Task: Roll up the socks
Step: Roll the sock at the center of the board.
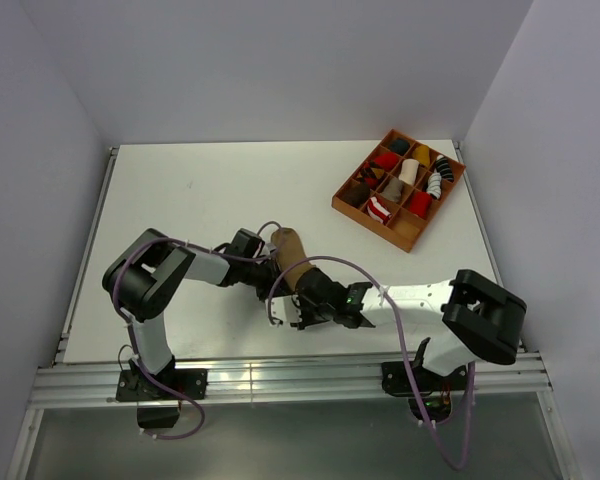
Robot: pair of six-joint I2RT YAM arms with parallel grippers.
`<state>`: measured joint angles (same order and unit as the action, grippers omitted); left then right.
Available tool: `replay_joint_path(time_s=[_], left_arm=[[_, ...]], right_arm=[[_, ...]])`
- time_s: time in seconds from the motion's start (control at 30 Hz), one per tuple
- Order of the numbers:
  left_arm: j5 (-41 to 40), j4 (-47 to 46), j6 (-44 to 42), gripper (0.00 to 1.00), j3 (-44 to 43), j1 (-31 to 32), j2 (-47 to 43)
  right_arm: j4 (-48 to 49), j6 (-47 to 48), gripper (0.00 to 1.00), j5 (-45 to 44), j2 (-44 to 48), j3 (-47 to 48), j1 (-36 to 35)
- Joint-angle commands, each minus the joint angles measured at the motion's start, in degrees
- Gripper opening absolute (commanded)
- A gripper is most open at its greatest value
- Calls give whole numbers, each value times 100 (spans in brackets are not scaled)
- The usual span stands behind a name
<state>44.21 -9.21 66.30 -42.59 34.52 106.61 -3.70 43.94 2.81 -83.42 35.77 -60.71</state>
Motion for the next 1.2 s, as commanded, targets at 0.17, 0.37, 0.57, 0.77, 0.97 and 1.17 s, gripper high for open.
replay_joint_path(time_s=[0.17, 0.37, 0.57, 0.77, 0.97, 1.17], left_arm=[[-158, 693, -477, 7, -109, 19, 79], [-597, 807, -733, 13, -180, 11, -25], [-1176, 369, -566, 21, 13, 2, -359], [-1809, 60, -662, 28, 233, 2, -912], [-2618, -1, -1110, 34, 400, 11, -1554], [-3207, -658, -1260, 34, 1032, 98, -2178]], right_arm=[[-481, -316, 16, 227, -158, 474, 138], [-1948, -246, 16, 1809, -350, 1230, 866], [-2977, -44, 16, 2934, -851, 1871, 1648], [-4128, 325, 15, 3656, -1799, 2671, 2080], [-5078, 633, 15, 4219, -2722, 3436, 2476], [-6325, 914, 16, 4632, -3584, 4551, 2704]])
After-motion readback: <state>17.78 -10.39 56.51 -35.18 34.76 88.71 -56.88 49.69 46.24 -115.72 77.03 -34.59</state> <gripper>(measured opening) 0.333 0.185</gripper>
